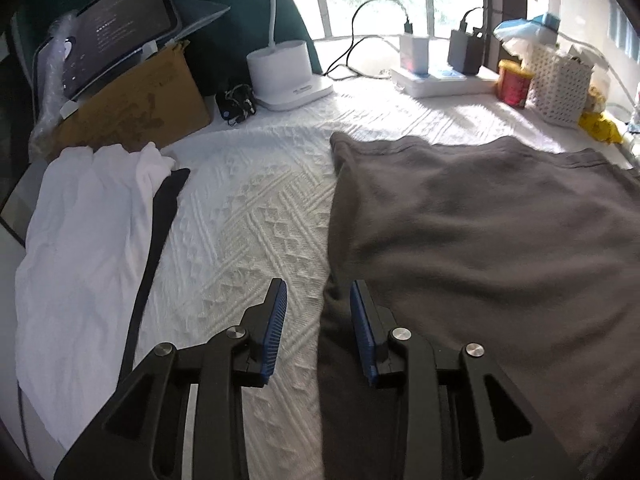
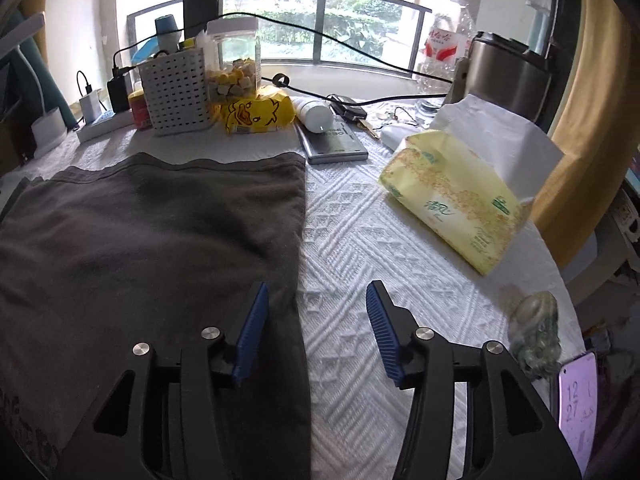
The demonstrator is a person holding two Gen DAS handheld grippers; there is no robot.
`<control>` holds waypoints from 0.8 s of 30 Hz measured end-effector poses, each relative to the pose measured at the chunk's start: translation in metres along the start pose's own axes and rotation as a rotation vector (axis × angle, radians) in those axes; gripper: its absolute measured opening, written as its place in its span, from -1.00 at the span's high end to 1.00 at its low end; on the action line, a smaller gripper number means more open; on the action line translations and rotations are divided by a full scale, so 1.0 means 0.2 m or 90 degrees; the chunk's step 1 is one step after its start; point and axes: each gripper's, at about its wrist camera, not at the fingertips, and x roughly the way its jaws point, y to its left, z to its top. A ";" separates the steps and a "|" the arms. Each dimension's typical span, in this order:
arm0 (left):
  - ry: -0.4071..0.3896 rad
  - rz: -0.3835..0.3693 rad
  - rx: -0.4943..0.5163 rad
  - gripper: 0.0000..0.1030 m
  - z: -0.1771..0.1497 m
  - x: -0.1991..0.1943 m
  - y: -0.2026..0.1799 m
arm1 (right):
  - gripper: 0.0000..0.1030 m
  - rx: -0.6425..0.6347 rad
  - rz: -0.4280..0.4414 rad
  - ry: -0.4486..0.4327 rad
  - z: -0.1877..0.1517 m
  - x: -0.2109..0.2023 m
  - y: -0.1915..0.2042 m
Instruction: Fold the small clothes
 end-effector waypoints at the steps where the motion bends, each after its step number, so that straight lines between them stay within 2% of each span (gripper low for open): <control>1: -0.007 -0.008 -0.001 0.36 0.00 -0.02 -0.01 | -0.05 0.002 0.000 -0.002 -0.01 -0.01 0.00; 7: -0.047 -0.049 0.011 0.36 -0.02 -0.17 -0.09 | -0.06 0.012 0.003 -0.010 -0.06 -0.10 -0.01; 11: -0.072 -0.056 0.051 0.33 -0.05 -0.25 -0.19 | -0.06 0.021 0.003 -0.012 -0.11 -0.15 -0.01; 15: -0.087 -0.095 0.077 0.30 -0.08 -0.33 -0.26 | -0.07 0.033 0.004 -0.013 -0.16 -0.21 -0.01; 24: -0.108 -0.149 0.101 0.29 -0.16 -0.45 -0.36 | -0.08 0.053 0.010 -0.012 -0.29 -0.34 0.01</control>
